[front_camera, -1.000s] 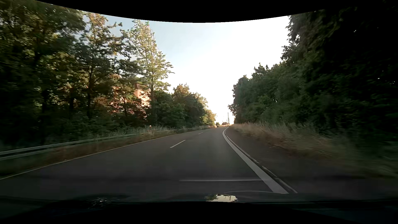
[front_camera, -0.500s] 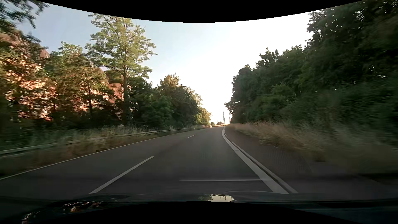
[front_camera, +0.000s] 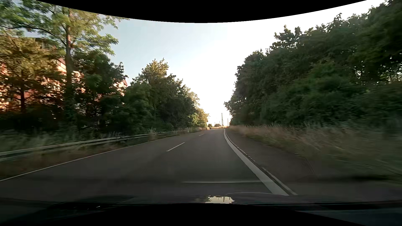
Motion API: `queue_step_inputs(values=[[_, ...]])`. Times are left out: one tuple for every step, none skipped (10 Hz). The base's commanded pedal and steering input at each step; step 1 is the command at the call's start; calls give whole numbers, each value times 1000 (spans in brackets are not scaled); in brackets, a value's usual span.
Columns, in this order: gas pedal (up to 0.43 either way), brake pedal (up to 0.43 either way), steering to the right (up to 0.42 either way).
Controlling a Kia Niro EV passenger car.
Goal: Follow the waypoints while adhering to traffic rules and regulations
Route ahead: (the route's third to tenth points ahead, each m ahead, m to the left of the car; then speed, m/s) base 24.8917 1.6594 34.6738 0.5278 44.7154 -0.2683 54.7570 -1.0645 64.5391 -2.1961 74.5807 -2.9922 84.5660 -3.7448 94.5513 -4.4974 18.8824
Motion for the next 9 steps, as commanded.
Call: queue_step_inputs(values=[[240, 0, 15], [240, 0, 14], [240, 0, 14], [240, 0, 14], [240, 0, 14], [240, 0, 14], [240, 0, 13], [240, 0, 14], [240, 0, 13]])
